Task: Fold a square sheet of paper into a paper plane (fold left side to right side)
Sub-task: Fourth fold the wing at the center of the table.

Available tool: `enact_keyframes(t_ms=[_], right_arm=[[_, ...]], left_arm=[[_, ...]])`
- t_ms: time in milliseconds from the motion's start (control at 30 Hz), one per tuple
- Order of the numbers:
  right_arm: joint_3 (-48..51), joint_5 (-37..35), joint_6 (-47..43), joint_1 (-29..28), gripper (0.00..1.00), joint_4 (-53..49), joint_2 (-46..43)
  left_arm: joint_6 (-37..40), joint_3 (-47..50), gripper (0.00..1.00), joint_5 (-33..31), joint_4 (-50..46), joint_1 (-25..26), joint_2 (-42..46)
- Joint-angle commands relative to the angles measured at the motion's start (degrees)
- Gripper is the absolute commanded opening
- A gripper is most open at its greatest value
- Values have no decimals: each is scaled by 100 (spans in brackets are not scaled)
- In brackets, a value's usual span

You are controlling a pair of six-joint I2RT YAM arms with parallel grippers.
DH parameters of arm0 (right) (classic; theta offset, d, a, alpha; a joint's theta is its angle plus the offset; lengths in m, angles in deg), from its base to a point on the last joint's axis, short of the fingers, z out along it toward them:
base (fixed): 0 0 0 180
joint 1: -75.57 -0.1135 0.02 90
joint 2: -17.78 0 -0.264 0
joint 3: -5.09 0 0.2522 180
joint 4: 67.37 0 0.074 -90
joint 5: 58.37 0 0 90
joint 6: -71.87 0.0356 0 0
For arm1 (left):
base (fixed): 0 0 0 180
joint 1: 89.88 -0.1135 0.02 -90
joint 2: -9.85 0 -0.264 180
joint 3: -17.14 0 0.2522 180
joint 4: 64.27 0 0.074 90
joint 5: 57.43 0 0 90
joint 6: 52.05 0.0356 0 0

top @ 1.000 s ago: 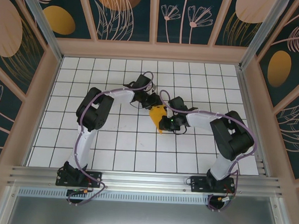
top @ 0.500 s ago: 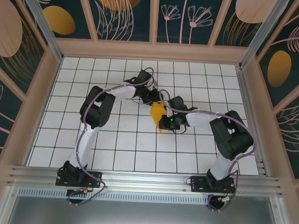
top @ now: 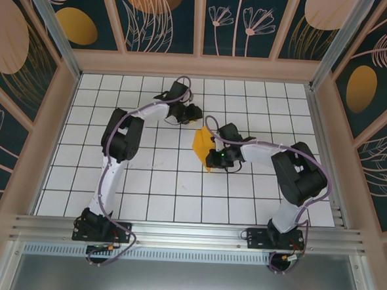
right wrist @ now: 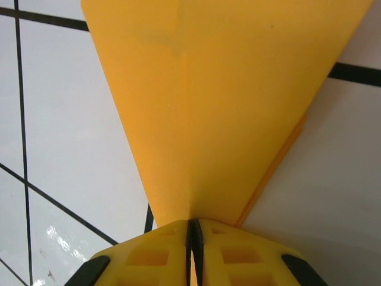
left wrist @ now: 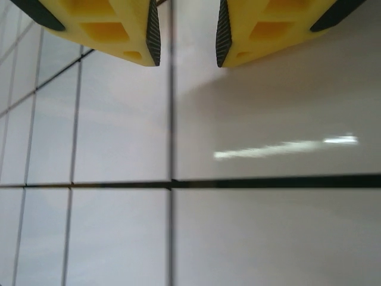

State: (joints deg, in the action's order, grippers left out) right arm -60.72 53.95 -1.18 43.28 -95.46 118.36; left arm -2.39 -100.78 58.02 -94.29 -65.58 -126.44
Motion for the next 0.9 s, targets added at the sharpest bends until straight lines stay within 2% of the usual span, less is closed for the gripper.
enact_keyframes(t_ms=[0,100,200,300,533,867], right_arm=[[33,-166,-615,232,14,-1288,311],[-54,-101,-915,418,14,-1494,364],[-85,0,-1031,461,14,-1517,412],[-109,-13,-1071,463,14,-1510,433],[-122,-60,-1014,485,14,-1461,446],[-128,-106,-939,478,14,-1403,515]], left_arm=[[351,479,34,-536,66,-280,952],[433,1098,34,-642,173,-294,1558],[206,1950,32,-63,828,-257,2059],[144,2394,32,390,1144,22,2249],[-152,2323,32,684,1476,752,1773],[-252,1736,31,752,1428,820,839]])
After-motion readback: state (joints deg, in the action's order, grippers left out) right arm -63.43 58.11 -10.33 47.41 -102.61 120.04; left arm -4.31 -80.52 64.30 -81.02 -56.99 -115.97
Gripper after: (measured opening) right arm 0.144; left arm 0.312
